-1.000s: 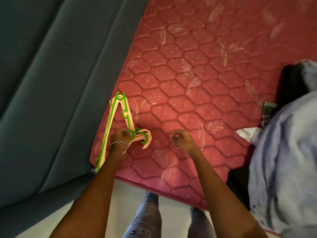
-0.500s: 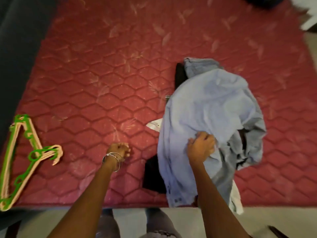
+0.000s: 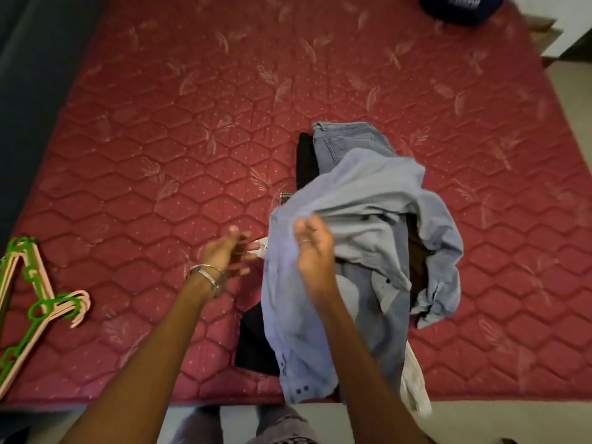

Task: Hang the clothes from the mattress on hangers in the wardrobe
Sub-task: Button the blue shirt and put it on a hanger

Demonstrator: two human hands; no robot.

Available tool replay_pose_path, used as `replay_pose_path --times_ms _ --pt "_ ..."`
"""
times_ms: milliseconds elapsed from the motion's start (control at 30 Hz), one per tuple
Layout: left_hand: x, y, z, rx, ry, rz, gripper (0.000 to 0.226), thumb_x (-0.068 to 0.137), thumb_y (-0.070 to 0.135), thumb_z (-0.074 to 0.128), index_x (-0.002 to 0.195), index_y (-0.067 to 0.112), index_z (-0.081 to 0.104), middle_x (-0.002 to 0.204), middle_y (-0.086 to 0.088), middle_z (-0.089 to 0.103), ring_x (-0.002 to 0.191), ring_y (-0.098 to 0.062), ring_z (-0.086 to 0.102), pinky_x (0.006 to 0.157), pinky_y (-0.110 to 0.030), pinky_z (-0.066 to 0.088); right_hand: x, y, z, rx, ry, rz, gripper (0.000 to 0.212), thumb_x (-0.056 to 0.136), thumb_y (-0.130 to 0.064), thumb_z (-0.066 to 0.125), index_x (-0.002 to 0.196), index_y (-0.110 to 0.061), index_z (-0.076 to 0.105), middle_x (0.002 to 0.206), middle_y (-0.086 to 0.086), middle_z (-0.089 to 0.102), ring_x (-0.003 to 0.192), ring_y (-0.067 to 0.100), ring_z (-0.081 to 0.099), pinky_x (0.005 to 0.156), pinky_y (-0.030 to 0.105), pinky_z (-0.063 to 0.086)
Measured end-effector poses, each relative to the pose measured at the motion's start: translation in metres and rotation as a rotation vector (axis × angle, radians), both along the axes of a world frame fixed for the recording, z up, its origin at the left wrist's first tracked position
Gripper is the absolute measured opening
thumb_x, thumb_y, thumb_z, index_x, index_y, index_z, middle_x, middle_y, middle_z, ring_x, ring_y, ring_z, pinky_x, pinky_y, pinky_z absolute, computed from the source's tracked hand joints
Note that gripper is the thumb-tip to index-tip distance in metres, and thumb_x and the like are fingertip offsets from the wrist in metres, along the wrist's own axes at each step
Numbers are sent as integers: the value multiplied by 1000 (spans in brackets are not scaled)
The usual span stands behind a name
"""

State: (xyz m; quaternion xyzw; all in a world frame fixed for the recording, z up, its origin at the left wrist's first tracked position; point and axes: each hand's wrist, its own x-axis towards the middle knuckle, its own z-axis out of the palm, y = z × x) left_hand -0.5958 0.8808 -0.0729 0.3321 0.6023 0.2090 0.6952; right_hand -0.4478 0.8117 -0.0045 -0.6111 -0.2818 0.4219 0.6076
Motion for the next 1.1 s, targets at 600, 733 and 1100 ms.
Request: replay_pose_path --times_ms 600,733,1100 --pt "-106 24 109 364 -80 -378 31 77 -1 71 50 14 68 51 11 57 47 1 51 46 -13 40 50 30 -10 -644 -993 369 91 70 -33 84 145 -21 33 138 12 49 127 32 43 102 42 37" --pt "-136 39 146 462 -127 -290 15 49 27 73 56 15 71 55 8 57 51 -3 51 49 -16 39 18 54 -30 -709 -822 899 114 69 -56 76 151 -39 0 156 8 21 144 30 15 115 55 11" --pt "-239 81 128 406 828 -378 29 64 45 69 69 16 66 75 -3 67 77 -22 65 62 -27 43 -61 85 1 -244 121 -208 20 79 -1 58 71 -17 69 68 -3 62 67 15 54 55 24 44"
